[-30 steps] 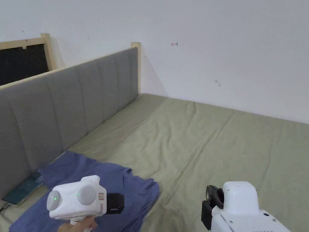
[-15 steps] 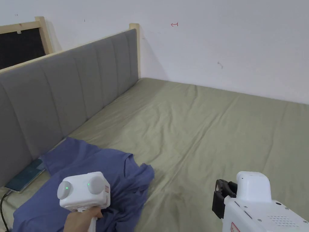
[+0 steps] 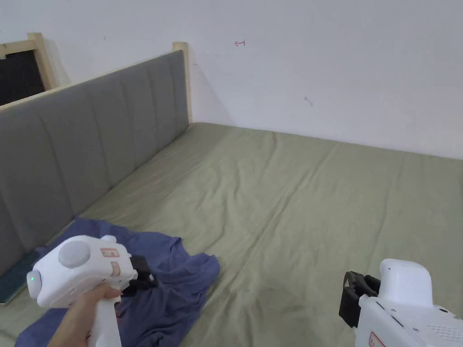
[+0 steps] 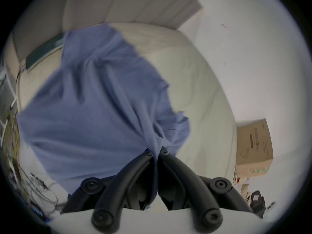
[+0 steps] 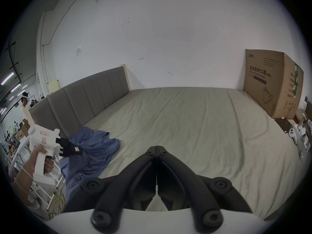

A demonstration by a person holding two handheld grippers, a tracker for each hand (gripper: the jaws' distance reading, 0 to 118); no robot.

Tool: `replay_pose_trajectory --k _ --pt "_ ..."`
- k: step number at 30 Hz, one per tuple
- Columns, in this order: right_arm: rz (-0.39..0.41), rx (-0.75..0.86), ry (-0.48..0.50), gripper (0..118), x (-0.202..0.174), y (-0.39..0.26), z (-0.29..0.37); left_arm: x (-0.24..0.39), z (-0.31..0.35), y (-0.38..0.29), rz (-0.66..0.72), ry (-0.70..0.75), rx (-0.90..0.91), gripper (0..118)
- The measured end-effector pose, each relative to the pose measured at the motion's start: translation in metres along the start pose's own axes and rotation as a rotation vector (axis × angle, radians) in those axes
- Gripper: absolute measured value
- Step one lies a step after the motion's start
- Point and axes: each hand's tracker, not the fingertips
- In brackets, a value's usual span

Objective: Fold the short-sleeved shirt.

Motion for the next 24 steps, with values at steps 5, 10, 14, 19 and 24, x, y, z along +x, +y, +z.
replay_pose_trajectory --k 5,10,14,19,24 --pt "0.046 0.066 -0.140 0 0.018 0.012 0.017 0.090 -0.004 -0.006 0.014 -0.272 0.002 1" --pt "0.011 0.146 -0.209 0 0.049 0.029 0.046 0.218 -0.007 -0.054 -0.258 -0.415 -0.060 1" --pt "-0.021 0.188 -0.302 0 0.076 0.037 0.072 0.295 -0.009 -0.112 -0.317 -0.744 -0.261 1" --pt "-0.071 0.197 -0.403 0 0.112 0.030 0.096 0.358 -0.034 -0.213 -0.630 -0.659 -0.354 1" --pt "-0.146 0.122 -0.486 0 0.144 0.007 0.110 0.341 -0.122 -0.299 -0.804 -0.399 -0.521 5"
